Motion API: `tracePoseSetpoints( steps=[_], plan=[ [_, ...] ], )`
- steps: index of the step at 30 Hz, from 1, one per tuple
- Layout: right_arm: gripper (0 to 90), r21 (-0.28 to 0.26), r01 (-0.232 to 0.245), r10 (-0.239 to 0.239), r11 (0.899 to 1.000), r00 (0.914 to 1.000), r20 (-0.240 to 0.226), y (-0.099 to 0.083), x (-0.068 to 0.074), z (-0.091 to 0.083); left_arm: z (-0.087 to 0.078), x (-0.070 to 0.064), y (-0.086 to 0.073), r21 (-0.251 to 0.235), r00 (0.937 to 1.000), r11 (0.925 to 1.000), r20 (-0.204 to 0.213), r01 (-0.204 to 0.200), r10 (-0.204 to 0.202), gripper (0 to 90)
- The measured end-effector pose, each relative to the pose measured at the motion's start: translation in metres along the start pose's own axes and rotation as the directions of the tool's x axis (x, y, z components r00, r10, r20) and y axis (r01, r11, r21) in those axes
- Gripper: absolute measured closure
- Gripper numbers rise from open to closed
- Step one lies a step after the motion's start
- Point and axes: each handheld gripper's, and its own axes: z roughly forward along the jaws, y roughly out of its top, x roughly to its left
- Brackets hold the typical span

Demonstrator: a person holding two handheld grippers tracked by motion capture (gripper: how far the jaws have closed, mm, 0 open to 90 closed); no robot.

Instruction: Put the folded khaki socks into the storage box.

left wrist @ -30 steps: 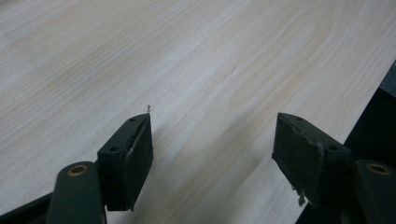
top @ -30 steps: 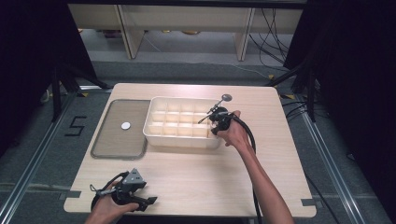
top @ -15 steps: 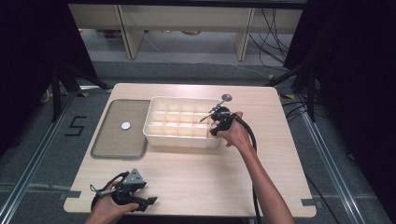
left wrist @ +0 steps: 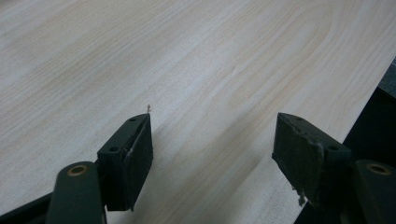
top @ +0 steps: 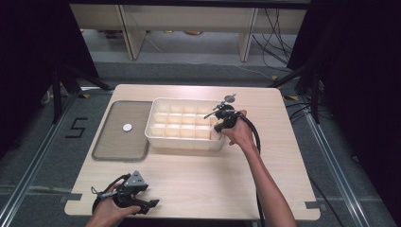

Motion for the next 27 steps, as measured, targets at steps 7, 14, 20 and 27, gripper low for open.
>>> tracePoseSetpoints(
  steps=[7, 14, 20, 27],
  plan=[
    [88.9, 0.053, 0.028, -0.027, 0.998, 0.9994, -0.02, -0.002, 0.006, 0.016, 0.001, 0.0, 0.0, 0.008, 0.9998, 0.9998, 0.006, -0.019, 0.019, 28.1],
    [89.2, 0.124, 0.019, -0.017, 0.992, 0.9997, -0.019, -0.001, 0.01, 0.03, 0.001, 0.0, -0.001, -0.002, 1.0, 1.0, 0.004, -0.004, 0.004, 28.1],
    [88.6, 0.114, 0.012, -0.008, 0.993, 0.9995, -0.031, -0.001, 0.008, 0.03, 0.0, 0.001, -0.001, 0.008, 0.9998, 0.9998, 0.004, -0.019, 0.019, 28.1],
    [83.9, 0.011, -0.007, 0.008, 1.0, 0.9988, -0.049, 0.002, 0.001, 0.002, 0.001, 0.001, -0.001, 0.013, 0.9997, 0.9997, 0.006, -0.023, 0.023, 28.1]
  ],
)
